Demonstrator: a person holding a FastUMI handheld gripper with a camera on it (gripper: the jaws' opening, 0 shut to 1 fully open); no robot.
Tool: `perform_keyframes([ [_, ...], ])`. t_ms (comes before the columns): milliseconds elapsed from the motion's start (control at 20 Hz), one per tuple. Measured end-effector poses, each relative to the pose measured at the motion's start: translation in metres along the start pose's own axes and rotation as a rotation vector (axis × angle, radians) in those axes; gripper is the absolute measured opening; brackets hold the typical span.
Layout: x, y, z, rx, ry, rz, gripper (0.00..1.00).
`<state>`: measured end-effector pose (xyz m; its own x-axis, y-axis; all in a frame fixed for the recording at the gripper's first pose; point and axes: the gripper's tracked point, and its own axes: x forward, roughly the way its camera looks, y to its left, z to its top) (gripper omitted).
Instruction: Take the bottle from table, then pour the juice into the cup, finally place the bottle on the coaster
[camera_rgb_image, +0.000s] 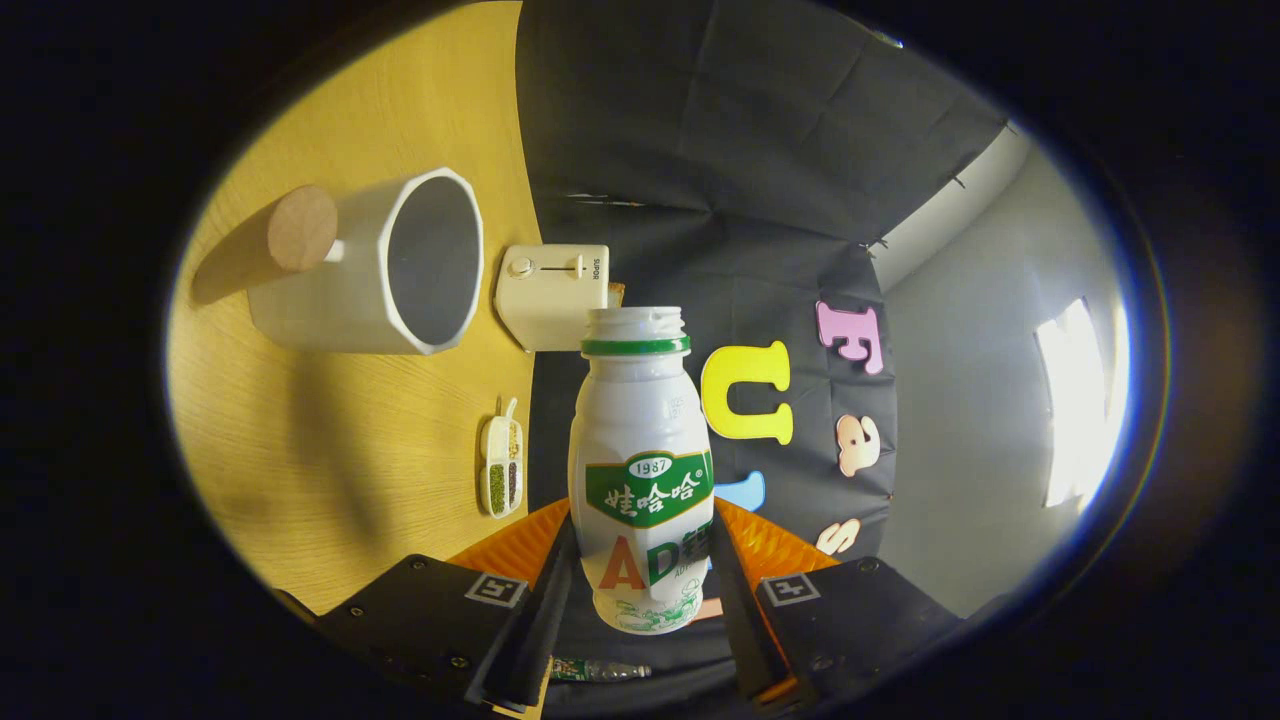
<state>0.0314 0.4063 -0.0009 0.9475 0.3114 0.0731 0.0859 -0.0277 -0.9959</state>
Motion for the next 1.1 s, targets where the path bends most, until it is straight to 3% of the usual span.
perform_keyframes([
  [1100,0.0056,-0.0019,0.0100,-0.083,-0.015,-0.008,0.70],
])
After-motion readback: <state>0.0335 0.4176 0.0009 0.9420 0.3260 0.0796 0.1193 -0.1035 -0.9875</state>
